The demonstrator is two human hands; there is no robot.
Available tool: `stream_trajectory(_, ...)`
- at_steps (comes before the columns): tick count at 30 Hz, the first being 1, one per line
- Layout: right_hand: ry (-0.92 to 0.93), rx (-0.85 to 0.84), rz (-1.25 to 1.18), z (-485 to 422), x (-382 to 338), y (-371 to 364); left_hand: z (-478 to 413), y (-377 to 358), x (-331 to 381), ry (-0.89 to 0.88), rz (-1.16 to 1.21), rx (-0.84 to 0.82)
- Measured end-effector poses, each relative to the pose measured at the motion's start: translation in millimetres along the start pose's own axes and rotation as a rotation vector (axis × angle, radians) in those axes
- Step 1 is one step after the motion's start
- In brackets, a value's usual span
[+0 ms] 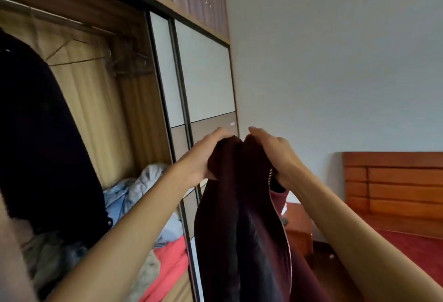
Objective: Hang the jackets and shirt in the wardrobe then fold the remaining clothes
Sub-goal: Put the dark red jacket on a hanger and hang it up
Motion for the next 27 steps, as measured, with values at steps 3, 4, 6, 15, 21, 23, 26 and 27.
stream_trajectory(3,-0.003,-0.163,0.011,-24.4,1.8,-69.5,5.7,56.6,2.2,-0.096,-0.090,0.096)
stream_trajectory(4,0.007,-0.221,0.017,-29.6,2.1,-90.9,3.7,74.2,-2.4,-0.118,-0.162,0.166)
stream_trajectory(6,0.043,-0.283,0.060,-40.3,1.9,-124.7,2.2,105.4,-9.9,-0.156,-0.275,0.301)
stream_trajectory(15,0.102,-0.551,0.219,-112.9,0.8,-254.0,-13.4,218.3,-30.7,-0.236,-0.477,0.565)
stream_trajectory(21,0.097,-0.629,0.103,-196.8,15.9,-323.9,-50.0,290.2,-41.0,-0.235,-0.415,0.845)
stream_trajectory(23,0.115,-0.672,0.039,-224.8,12.6,-350.3,-61.7,320.1,-42.3,-0.204,-0.363,0.927)
stream_trajectory(26,0.100,-0.794,-0.078,-263.5,-1.2,-403.5,-76.6,366.5,-36.4,-0.136,-0.332,1.014)
stream_trajectory(27,0.092,-0.833,-0.110,-272.3,-10.0,-423.6,-80.8,381.5,-32.5,-0.115,-0.334,1.048)
Point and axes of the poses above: each hand's wrist, its own z-axis away from the middle knuckle, its own y-axis out of the back of the hand, x = y × z, the point moved 6 cm from there along -z, towards the middle knuckle, and after that the axes turned 2 degrees about -z, right-handed, at the moved point
